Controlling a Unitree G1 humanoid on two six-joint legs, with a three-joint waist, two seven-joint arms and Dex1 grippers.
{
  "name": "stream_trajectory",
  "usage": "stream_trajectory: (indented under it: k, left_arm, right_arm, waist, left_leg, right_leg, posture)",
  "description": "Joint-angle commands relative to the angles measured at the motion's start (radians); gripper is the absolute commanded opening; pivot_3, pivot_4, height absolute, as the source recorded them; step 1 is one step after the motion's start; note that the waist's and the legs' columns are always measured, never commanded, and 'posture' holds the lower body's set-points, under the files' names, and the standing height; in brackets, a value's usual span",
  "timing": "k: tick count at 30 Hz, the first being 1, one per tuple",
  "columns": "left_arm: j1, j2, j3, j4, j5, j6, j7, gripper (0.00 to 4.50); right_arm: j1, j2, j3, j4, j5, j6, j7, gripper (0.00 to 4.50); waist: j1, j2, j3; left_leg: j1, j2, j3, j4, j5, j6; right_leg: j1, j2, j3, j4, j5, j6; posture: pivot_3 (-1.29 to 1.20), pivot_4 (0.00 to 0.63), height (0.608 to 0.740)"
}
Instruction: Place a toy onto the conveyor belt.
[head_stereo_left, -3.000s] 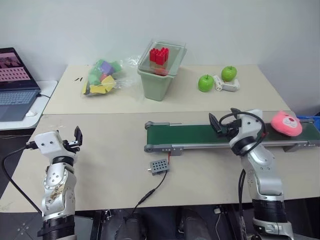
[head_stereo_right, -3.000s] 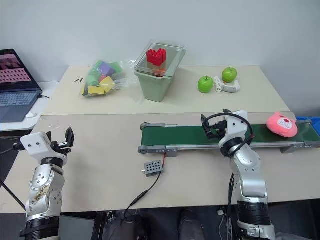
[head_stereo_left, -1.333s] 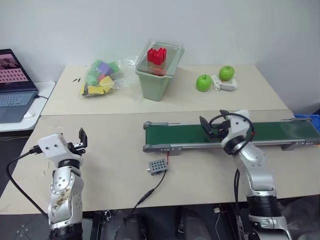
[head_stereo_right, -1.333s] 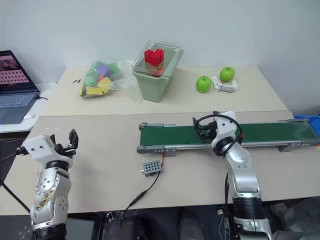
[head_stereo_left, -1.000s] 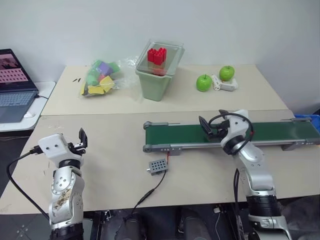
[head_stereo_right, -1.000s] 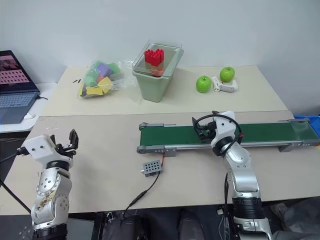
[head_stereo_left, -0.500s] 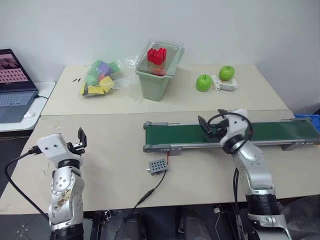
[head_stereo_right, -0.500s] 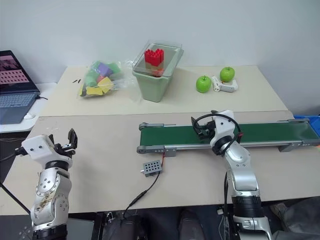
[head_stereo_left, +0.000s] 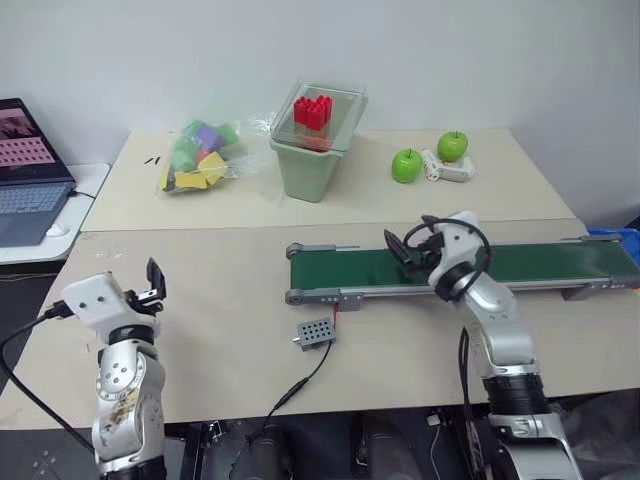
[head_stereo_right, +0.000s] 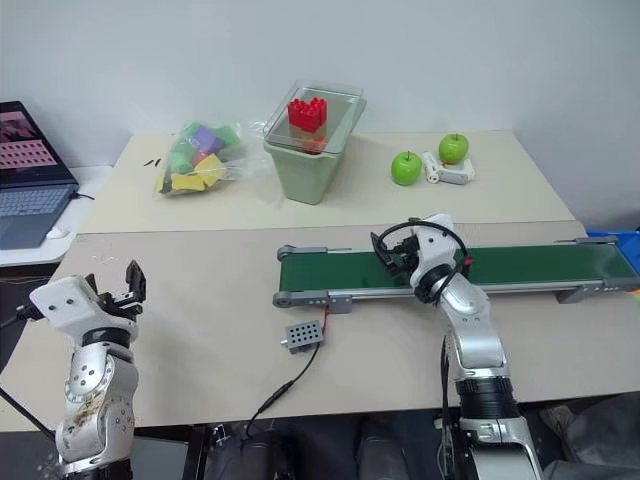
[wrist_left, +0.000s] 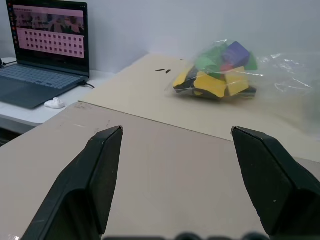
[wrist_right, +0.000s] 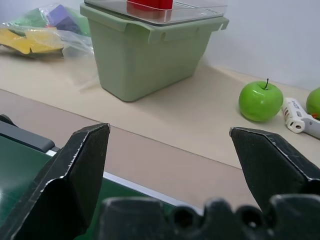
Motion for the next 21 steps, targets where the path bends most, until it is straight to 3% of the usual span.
stream_trajectory:
  k: [1, 10, 21]
  left_arm:
    - [0.018, -0.007, 0.015, -0.062, 0.011, -0.022, 0.008, 3.7]
    - [0.049, -0.031, 0.02, -0.089, 0.021, -0.04, 0.026, 3.7]
    - [0.051, -0.008, 0.038, -0.066, 0.01, -0.03, -0.008, 3.7]
  right_arm:
    - [-0.033, 0.007, 0.002, 0.004, 0.0, -0.038, 0.012, 4.5]
    - [-0.097, 0.012, 0.021, 0.081, -0.006, -0.063, 0.044, 4.5]
    - [-0.041, -0.036, -0.015, 0.03, -0.009, -0.037, 0.031, 4.5]
  waist:
    - [0.0, 0.0, 0.0]
    - [0.0, 0.0, 0.0]
    - [0.001, 0.0, 0.0]
  left_leg:
    - [0.0, 0.0, 0.0, 0.0, 0.0, 0.0]
    - [0.0, 0.0, 0.0, 0.0, 0.0, 0.0]
    - [0.0, 0.0, 0.0, 0.0, 0.0, 0.0]
  right_leg:
    - [0.0, 0.0, 0.0, 0.0, 0.0, 0.0]
    - [0.0, 0.0, 0.0, 0.0, 0.0, 0.0]
    - [0.0, 0.0, 0.0, 0.0, 0.0, 0.0]
  posture:
    - [0.0, 0.15, 0.74]
    - [0.0, 0.15, 0.74]
    - [0.0, 0.15, 0.74]
